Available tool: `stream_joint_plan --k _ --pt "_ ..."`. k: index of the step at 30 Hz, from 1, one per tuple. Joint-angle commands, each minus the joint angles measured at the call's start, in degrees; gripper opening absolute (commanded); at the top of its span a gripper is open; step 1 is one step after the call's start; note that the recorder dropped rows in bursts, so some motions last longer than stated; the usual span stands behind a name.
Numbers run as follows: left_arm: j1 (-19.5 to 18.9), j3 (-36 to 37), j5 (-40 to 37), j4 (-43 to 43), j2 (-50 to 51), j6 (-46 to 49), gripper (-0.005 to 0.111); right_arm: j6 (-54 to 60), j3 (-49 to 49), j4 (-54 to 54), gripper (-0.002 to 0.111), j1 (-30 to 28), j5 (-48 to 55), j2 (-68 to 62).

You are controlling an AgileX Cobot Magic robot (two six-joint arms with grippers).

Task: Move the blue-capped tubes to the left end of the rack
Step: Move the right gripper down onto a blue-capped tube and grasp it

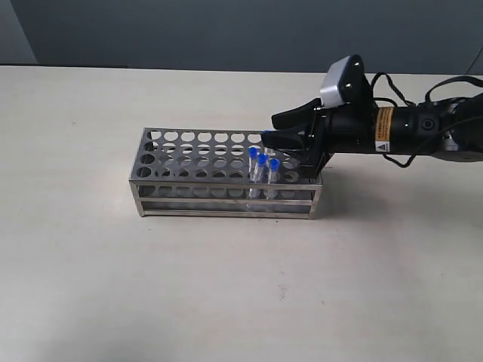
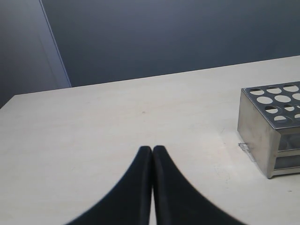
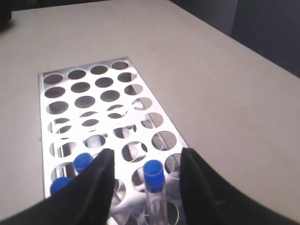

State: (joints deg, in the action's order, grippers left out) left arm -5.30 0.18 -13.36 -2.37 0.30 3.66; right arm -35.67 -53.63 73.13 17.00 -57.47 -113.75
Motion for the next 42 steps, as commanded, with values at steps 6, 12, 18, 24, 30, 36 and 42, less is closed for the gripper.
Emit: stream_joint_plan --k 6,12,18,24,30,36,42 --pt "0.3 -0.2 0.1 -0.1 -0.3 0.0 0.001 1.8 -1.6 -3.5 0.044 0.7 4.4 -0.8" --pt "0.3 -0.2 0.1 -0.1 -0.3 0.0 0.001 1.7 -1.6 -2.8 0.044 0.7 4.5 -0.8" --pt "0.3 -0.2 0.1 -0.1 -0.3 0.0 0.001 1.7 -1.6 -2.7 0.044 0.7 4.5 -0.8" --pt "0.3 -0.2 0.1 -0.1 -0.3 0.0 0.001 1.3 -1.5 -2.5 0.044 0.7 4.8 -0.8" --pt "0.3 -0.2 0.1 -0.1 -0.3 0.0 0.001 1.0 -1.5 -0.4 0.044 1.1 6.2 -0.8" --pt "0.3 -0.2 0.1 -0.1 -0.3 0.0 0.001 1.2 -1.5 -1.0 0.043 4.3 10.7 -0.8" --pt "0.3 -0.2 0.1 -0.1 -0.3 0.0 0.001 1.0 -1.5 -3.0 -0.001 4.8 13.6 -0.8"
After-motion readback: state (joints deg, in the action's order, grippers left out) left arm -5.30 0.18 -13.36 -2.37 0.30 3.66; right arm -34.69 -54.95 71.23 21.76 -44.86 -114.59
